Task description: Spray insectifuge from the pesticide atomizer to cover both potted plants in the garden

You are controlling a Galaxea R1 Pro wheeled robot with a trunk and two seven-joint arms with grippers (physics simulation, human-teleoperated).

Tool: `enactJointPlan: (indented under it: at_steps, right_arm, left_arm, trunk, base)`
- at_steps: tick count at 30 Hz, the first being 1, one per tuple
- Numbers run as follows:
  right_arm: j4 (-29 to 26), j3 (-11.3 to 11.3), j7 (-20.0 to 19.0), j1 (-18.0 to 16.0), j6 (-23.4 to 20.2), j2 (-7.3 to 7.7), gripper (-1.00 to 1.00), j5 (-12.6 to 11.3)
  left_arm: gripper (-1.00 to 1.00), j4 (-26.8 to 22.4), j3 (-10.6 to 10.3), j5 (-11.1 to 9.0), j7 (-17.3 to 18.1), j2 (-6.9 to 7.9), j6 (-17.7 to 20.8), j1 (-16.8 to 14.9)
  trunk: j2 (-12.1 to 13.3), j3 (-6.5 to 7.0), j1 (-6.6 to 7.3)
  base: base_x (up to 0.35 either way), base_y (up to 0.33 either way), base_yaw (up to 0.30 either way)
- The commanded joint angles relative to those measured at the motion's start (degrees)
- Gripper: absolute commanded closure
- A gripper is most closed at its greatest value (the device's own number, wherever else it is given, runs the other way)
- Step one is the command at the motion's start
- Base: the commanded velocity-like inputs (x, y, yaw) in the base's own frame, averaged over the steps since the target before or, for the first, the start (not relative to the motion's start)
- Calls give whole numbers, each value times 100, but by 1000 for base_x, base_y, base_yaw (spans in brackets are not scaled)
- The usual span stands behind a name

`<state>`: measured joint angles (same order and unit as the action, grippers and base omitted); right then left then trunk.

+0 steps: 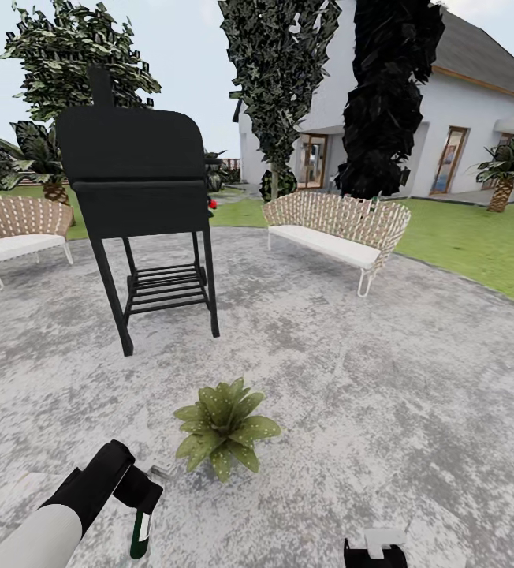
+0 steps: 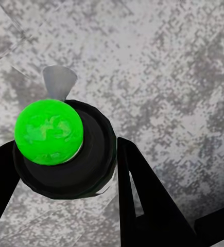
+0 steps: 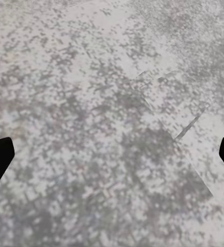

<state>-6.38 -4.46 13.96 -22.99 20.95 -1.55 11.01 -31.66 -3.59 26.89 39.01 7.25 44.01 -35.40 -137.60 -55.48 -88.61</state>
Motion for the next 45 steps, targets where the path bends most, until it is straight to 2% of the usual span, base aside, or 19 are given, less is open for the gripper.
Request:
enactJointPlan:
  at_steps: [1, 9, 25, 31, 37, 38, 40, 41, 42, 45]
  right_arm:
    - [5, -46, 19, -4, 19, -3, -100, 57]
    - [5, -46, 19, -4, 66, -25, -100, 55]
    - [5, -46, 19, -4, 58, -12, -100, 51]
    - [5, -46, 11, -4, 50, -40, -100, 34]
    - [-38, -40, -23, -4, 38, -42, -100, 50]
    - [-105, -3, -49, -4, 34, -25, -100, 61]
    - [-467, 226, -247, -4, 33, -8, -100, 151]
    - [-770, 415, -498, -4, 29, 19, -100, 297]
    - [-970, 506, -713, -4, 27, 57, -100, 407]
    - [-1626, 659, -1761, -4, 24, 212, -100, 877]
  left_arm:
    - [100, -10, -19, 57, 54, 4, 2, -2]
    - [100, -6, -19, 36, 54, 4, -6, -2]
    - [100, -6, -30, 52, 54, 4, -7, -2]
    - [100, -6, -27, 44, 54, 2, -7, -2]
    - [100, -72, -22, -14, 65, -5, -45, -9]
    - [100, -95, -23, -39, 72, -5, -259, -10]
    - [100, -70, -48, -48, 99, 3, -919, -10]
    - [100, -55, -64, -49, 119, 15, -1285, -11]
    - [100, -45, -78, -42, 127, 28, -1481, -11]
    - [100, -28, -118, -11, 162, 67, -2029, -14]
  trunk:
    - [-2, -6, 1]
    - [-2, -6, 1]
    - [-2, 39, 1]
    - [-2, 52, 1]
    - [-2, 52, 1]
    - [-2, 52, 1]
    - [-2, 52, 1]
    - [-2, 52, 1]
    - [-2, 52, 1]
    - [-2, 52, 1]
  base:
    - [0, -5, 0]
    - [-51, -17, -2]
    - [-323, -11, -210]
    - [-26, 0, -237]
    - [0, 0, -26]
    - [0, 0, 0]
    - [0, 0, 0]
    - [0, 0, 0]
    - [0, 0, 0]
    - [0, 0, 0]
